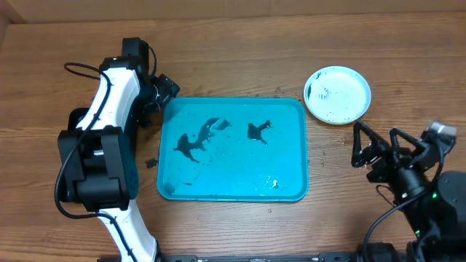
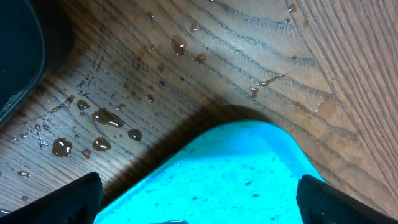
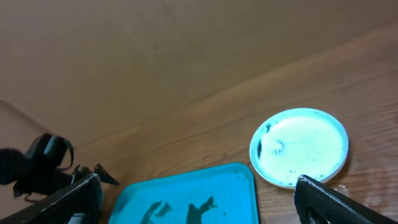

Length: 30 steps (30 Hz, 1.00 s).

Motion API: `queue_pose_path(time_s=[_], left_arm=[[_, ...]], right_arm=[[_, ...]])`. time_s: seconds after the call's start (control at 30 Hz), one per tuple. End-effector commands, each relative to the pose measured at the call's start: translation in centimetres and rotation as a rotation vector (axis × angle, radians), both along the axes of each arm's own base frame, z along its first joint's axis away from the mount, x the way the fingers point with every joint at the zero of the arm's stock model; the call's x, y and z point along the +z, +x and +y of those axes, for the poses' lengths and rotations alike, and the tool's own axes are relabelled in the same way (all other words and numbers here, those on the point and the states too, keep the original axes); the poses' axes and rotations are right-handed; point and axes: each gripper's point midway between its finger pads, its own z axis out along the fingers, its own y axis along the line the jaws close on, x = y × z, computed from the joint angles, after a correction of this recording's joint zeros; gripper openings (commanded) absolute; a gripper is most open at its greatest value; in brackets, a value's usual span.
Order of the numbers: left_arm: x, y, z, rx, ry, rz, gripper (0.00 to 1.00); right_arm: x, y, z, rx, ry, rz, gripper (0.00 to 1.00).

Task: Clean dirty plates on tray and stack at the side

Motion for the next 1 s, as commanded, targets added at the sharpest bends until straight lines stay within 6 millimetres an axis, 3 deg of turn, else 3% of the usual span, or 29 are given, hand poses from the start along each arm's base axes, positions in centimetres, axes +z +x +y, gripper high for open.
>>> queue_pose_path(time_s=[0.0,0.3,0.97], left_arm=[[0.7,0.0,0.4,-0.001,0.012,-0.016,1.0],[0.7,0.0,0.4,-0.001,0.012,-0.017,1.0],[0.7,0.0,0.4,-0.001,0.012,-0.016,1.0]], right_arm=[[-0.4,-0.6,0.2,0.011,-0.001,-0.053,1.0],[-2.3,-1.4,0.1,0.003,-0.001,-0.09,1.0],[-4.2,-3.6,0.0,-0.002,0.004,-0.253,1.0]])
